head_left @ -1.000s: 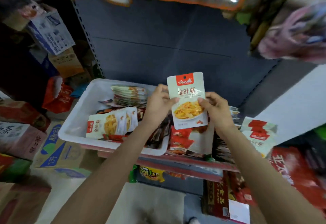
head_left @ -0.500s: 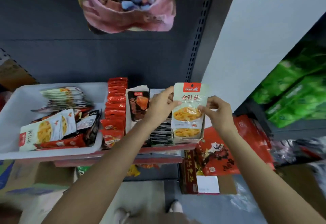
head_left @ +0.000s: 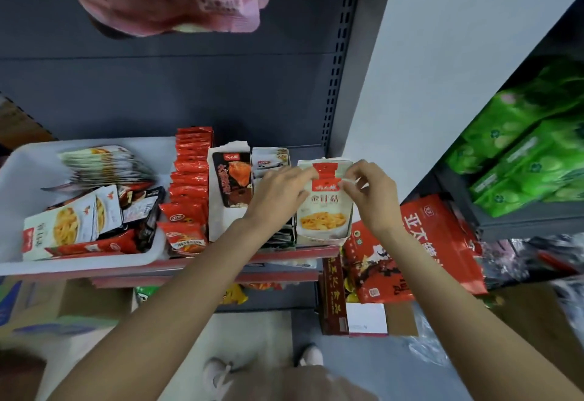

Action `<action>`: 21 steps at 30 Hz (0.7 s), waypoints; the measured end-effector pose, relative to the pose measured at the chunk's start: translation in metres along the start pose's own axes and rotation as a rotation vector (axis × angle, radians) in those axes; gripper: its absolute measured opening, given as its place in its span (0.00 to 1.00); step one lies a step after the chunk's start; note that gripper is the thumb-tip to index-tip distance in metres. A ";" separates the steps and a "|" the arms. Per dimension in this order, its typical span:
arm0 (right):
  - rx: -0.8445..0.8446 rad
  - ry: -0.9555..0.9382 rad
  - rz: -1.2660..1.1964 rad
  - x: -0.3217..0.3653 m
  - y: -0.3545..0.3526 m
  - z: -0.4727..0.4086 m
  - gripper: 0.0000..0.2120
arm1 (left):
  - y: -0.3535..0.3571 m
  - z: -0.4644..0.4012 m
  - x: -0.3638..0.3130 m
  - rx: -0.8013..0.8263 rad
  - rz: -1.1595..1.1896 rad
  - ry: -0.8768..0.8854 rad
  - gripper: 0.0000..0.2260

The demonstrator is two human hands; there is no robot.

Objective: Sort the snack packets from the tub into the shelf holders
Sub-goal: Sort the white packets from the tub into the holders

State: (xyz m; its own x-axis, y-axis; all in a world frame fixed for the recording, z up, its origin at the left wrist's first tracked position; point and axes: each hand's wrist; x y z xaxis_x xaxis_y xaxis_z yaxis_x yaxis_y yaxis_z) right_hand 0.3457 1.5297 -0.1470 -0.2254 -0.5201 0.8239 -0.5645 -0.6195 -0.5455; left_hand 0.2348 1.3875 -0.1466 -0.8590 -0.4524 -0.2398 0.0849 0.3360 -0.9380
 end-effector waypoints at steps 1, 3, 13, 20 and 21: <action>0.050 -0.015 0.059 0.000 0.001 0.000 0.05 | 0.003 0.002 0.000 0.031 -0.055 0.007 0.12; 0.124 -0.029 0.195 0.001 0.005 -0.001 0.07 | 0.008 0.004 0.002 0.059 -0.086 -0.009 0.12; 0.164 -0.184 0.179 0.065 0.057 -0.005 0.10 | -0.030 0.020 0.059 -0.214 0.284 -0.220 0.07; 0.430 -0.298 0.149 0.144 0.179 -0.004 0.12 | -0.074 0.098 0.167 -0.278 0.291 -0.720 0.06; 0.467 -0.312 0.156 0.155 0.201 -0.003 0.13 | -0.079 0.112 0.188 -0.251 0.265 -0.796 0.07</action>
State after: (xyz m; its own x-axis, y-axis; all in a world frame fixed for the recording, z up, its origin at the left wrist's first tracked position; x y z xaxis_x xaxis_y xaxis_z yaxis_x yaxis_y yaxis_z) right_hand 0.1953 1.3261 -0.1279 0.0070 -0.7306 0.6828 -0.1174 -0.6787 -0.7250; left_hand 0.1238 1.1833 -0.1460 -0.2116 -0.7446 -0.6331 0.0378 0.6411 -0.7665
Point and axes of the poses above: each hand's wrist, its own z-axis away from the middle knuckle, its own y-axis out of the palm, x = y × z, and after that the axes turned 9 degrees about -z, right-handed
